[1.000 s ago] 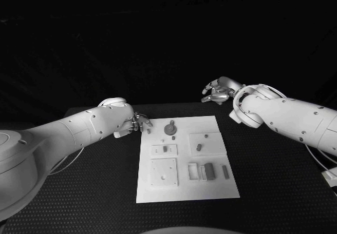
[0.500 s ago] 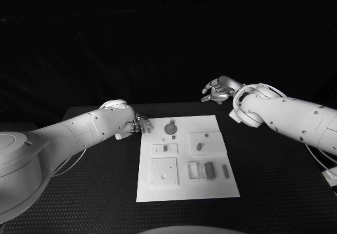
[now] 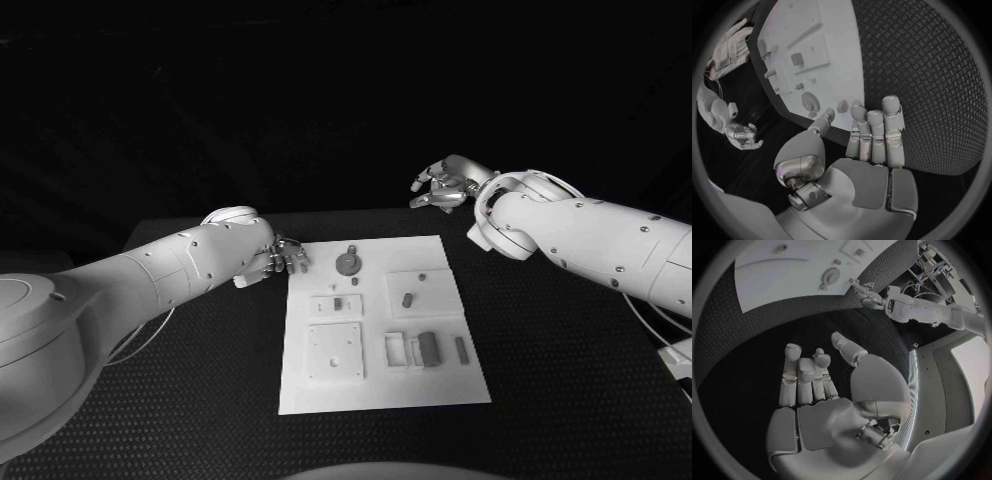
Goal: Assemble the parts on the task board
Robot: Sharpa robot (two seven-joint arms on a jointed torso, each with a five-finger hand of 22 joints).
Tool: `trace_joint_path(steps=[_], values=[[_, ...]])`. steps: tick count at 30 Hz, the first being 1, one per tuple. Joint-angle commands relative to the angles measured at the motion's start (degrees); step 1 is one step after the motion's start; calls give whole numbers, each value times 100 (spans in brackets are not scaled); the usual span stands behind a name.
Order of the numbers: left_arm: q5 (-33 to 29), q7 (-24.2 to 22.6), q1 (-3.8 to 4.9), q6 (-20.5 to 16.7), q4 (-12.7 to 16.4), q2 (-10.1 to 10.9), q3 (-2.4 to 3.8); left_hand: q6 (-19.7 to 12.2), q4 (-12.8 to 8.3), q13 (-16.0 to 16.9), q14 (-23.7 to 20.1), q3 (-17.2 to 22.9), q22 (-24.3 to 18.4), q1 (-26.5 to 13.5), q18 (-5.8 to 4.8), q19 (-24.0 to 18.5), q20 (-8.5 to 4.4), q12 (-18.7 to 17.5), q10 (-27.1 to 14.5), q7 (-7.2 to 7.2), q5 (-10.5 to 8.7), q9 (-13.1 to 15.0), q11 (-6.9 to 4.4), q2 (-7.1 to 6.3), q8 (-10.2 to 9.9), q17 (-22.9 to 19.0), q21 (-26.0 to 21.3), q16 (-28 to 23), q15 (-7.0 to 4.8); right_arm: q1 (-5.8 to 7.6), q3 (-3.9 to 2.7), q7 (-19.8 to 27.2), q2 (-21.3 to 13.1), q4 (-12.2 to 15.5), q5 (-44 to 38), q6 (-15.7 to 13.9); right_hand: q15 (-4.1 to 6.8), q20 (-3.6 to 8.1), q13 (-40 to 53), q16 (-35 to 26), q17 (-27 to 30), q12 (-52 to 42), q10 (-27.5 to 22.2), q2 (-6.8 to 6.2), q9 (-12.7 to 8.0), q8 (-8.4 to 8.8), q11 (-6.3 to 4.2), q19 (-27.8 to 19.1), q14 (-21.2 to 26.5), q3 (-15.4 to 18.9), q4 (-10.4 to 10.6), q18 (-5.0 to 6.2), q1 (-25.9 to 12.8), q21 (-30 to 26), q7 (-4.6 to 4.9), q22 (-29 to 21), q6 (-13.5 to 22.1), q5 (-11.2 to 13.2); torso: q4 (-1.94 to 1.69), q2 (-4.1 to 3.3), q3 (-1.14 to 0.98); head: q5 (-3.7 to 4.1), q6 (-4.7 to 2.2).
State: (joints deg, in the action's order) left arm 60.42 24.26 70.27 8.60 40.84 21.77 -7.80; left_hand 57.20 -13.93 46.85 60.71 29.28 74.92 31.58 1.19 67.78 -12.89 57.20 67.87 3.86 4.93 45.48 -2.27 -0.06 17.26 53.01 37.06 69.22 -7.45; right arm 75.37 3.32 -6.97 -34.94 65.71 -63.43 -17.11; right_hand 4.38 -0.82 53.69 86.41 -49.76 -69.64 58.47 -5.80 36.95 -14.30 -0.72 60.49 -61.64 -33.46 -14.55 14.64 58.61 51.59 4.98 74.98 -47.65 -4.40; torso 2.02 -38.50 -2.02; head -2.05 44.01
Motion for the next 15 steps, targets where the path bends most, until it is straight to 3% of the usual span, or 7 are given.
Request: trace_joint_path(steps=[1, 8, 15], values=[[-91, -89, -23, -64, -10, -40, 4, 46, -31, -6, 0, 2, 105, -12, 279, 28, -29, 30, 11, 9, 39, 6, -19, 69, -7, -11, 19, 40, -45, -1, -3, 44, 8, 17, -22, 57, -25, -19, -5, -20, 8, -25, -512, 49, 6, 19, 260, -24, 16, 3, -31, 36, 16, -22, 321, 95, -451, -18, -3, -4, 4, 0, 0], [-120, -93, -59, -133, -44, -67, 5, 40, -91, -17, 6, 7, 102, 29, 276, 39, -35, 34, 15, 12, 54, 6, -18, 123, -25, -28, 18, 45, -49, -1, -3, 48, 11, 36, -23, 68, -25, -19, -6, -19, 8, -26, -512, 50, 7, 19, 260, -23, 16, 3, -33, 36, 17, -22, 321, 96, -453, -18, 7, -8, 5, 0, 0], [-154, -98, -63, -196, -115, -61, 5, 27, -150, -24, 7, 6, 100, 66, 271, 45, -36, 40, 14, 17, 60, 6, -13, 162, -43, -42, 15, 48, -51, 0, -3, 48, 5, 45, -23, 67, -25, -19, -6, -19, 8, -28, -512, 51, 8, 18, 260, -23, 15, 3, -35, 36, 19, -21, 321, 96, -455, -17, -13, 4, 1, 23, -7]])
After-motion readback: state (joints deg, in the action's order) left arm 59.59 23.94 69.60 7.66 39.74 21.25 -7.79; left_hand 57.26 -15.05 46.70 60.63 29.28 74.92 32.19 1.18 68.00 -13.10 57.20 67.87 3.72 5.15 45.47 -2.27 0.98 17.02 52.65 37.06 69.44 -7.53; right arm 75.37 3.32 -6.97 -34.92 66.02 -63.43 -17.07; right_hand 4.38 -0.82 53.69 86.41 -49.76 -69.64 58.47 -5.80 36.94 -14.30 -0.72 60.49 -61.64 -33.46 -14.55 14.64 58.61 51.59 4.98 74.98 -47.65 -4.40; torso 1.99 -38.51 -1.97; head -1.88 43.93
